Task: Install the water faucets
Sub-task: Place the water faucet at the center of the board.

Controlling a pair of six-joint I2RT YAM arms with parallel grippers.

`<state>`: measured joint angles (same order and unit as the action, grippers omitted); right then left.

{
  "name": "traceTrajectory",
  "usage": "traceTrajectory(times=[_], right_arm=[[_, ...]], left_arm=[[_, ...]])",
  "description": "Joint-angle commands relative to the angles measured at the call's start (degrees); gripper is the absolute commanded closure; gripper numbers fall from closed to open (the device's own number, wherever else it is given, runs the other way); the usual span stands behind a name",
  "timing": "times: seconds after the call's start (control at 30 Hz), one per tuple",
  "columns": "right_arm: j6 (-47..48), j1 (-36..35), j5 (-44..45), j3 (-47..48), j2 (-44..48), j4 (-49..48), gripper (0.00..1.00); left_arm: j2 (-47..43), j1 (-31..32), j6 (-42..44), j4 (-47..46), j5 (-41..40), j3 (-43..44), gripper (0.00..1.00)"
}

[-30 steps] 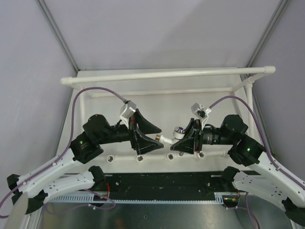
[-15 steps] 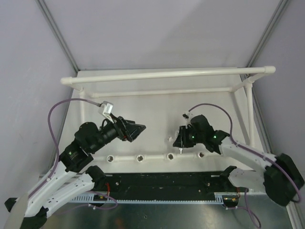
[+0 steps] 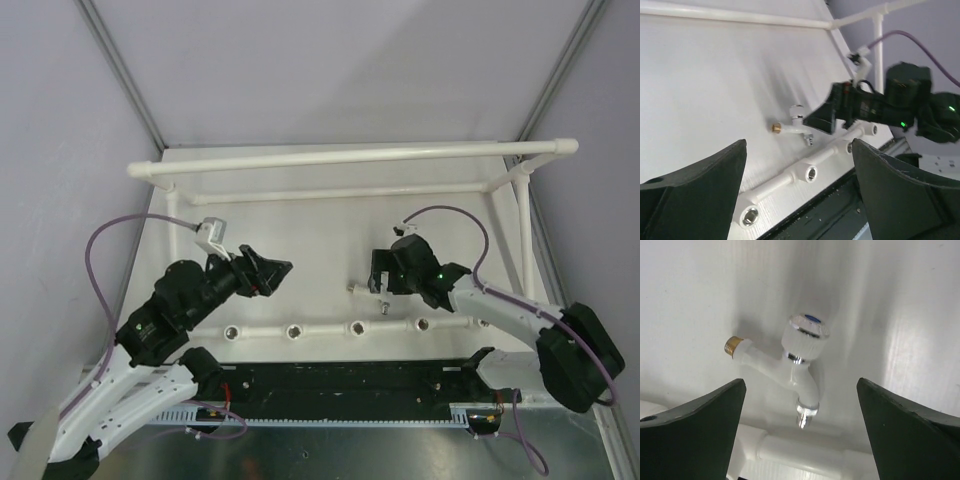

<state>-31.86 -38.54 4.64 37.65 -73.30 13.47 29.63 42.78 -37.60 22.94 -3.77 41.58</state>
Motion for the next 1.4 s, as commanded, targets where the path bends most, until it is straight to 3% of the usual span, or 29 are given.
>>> traceTrajectory(times=[0.0, 0.1, 0.2, 0.3, 0.43, 0.63, 0.8, 1.03, 1.37], right_arm=[[5.1, -5.7, 14.5, 2.5, 7.5, 5.6, 0.01], [8.1, -11.7, 16.3, 3.5, 10.1, 4.3, 0.0], [7.4, -14.4, 13.7, 5.1, 10.5, 4.1, 0.01], [7.3, -17.6, 13.2, 5.6, 11.1, 2.6, 0.01], [7.4, -20.4, 11.6, 5.7, 11.4, 1.9, 0.01], [8.8, -21.9, 9.6, 5.8, 12.1, 2.1, 0.0], [9.2, -22.9, 7.6, 5.9, 13.2, 2.5, 0.01], [9.6, -26.9, 8.7, 5.9, 13.8, 4.7, 0.01], [9.1, -30.4, 8.9, 5.4, 15.1, 4.5, 0.01]], left_arm=[[-1.0, -1.4, -0.3, 6.6, -8.3, 7.3, 0.1], [-0.9, -2.0, 1.6, 12.1, -13.2, 14.5, 0.12], [1.0, -2.5, 1.6, 22.1, -24.1, 23.5, 0.14], [2.7, -4.2, 1.7, 31.8, -32.9, 27.5, 0.07], [2.3, -14.5, 4.1, 33.9, -29.3, 26.7, 0.01], [3.5, -33.2, 9.6, 31.0, -17.5, 21.4, 0.0], [3.5, -42.7, 11.3, 21.2, -12.8, 11.0, 0.0], [10.3, -48.8, 17.3, 6.6, -10.9, 1.8, 0.0], [24.9, -56.9, 27.9, -2.8, -11.1, 2.3, 0.0]])
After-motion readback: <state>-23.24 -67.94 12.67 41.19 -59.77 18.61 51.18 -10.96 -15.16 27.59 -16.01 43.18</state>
